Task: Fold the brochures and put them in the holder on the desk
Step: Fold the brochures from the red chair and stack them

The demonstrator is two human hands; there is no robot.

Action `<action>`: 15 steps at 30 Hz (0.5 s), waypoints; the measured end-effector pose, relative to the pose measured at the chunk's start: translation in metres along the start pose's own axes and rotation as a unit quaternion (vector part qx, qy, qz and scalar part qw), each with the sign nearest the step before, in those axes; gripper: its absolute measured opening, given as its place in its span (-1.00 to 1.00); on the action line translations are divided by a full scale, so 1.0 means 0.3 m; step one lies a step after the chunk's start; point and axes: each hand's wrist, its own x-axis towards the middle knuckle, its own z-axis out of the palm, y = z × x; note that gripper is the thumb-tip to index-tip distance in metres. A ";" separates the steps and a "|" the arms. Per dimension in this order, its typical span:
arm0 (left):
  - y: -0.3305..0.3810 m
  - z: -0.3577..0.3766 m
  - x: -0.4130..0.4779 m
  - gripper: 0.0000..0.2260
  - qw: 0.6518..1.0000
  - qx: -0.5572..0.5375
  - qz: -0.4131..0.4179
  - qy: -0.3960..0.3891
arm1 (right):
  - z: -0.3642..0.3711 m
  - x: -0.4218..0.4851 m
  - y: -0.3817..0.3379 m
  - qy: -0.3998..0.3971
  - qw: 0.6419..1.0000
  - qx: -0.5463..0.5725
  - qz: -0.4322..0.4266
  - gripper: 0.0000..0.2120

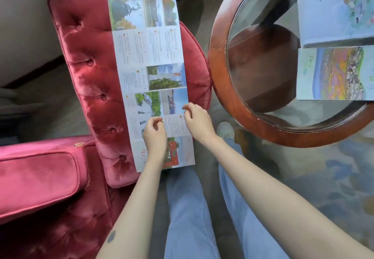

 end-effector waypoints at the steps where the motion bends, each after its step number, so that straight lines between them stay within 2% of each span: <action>1: -0.040 -0.017 0.015 -0.81 1.000 0.013 -0.016 -0.009 | 0.027 0.007 0.011 -0.014 1.000 -0.014 0.020 -0.70; 5: -0.203 -0.088 0.077 -0.67 0.993 0.070 -0.095 -0.014 | 0.116 0.013 0.065 -0.025 0.992 -0.054 0.114 -0.66; 9: -0.335 -0.152 0.131 -0.57 0.989 0.104 -0.102 -0.006 | 0.194 -0.004 0.113 -0.036 0.977 -0.082 0.191 -0.62; 15: -0.438 -0.158 0.156 -0.39 0.985 0.117 -0.121 -0.030 | 0.254 -0.033 0.153 -0.032 0.977 -0.064 0.203 -0.62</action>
